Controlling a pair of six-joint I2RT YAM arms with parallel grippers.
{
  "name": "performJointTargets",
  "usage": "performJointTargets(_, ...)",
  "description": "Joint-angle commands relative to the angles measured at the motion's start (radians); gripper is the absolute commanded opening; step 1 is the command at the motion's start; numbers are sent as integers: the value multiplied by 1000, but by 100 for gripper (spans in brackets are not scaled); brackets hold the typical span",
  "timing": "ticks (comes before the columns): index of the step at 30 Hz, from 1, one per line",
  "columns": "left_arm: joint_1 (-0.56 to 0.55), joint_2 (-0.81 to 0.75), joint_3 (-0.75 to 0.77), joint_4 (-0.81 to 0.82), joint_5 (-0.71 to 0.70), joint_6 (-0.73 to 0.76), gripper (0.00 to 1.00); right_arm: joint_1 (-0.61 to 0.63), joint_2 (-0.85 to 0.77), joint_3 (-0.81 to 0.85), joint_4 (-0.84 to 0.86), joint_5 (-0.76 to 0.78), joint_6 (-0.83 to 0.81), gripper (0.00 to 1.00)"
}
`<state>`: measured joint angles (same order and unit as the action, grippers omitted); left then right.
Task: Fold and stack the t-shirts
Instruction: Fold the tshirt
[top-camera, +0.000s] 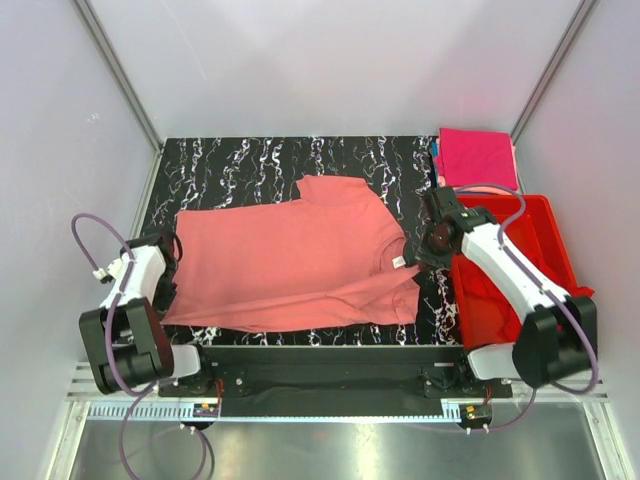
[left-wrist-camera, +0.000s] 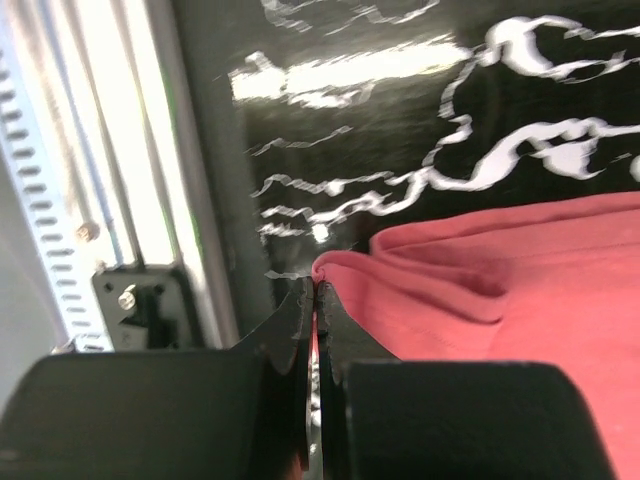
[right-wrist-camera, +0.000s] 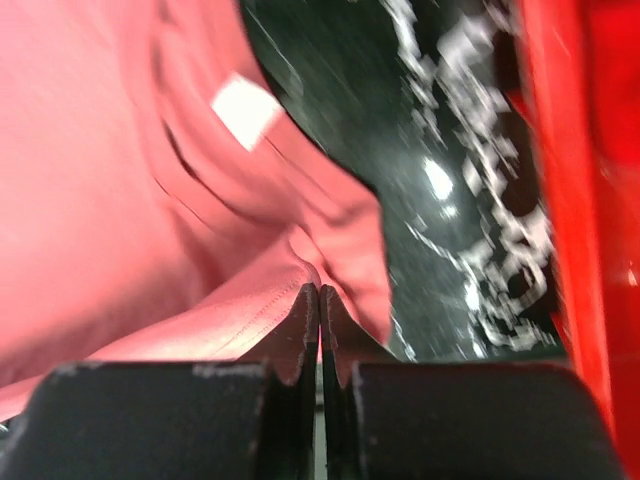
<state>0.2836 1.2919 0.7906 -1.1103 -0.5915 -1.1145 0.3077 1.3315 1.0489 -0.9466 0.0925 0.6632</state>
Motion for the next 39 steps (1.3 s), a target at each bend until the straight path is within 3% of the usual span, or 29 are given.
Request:
performJointTargets(1,0,70,59,105,-80,45,0,5,78,83,106,23,-46,0)
performJointTargets(8,0,109,56,263,79,177,5,7,136,109,174,-40,-97,0)
performJointTargets(11,-3,93,76,259,67,176,6,7,152,114,155,-13,-97,0)
performJointTargets(15,-3,75,98,267,52,179,0,7,150,109,144,13,-94,0)
performJointTargets(25,-6,127,113,351,162,249,1,5,132,123,131,42,-88,0)
performJointTargets(27,-9,124,117,365,196,265,8,5,136,131,126,44,-86,0)
performJointTargets(33,-14,145,142,322,139,252,45,5,133,134,126,49,-91,0)
performJointTargets(39,-44,106,190,291,59,280,64,7,155,134,238,-89,-93,0)
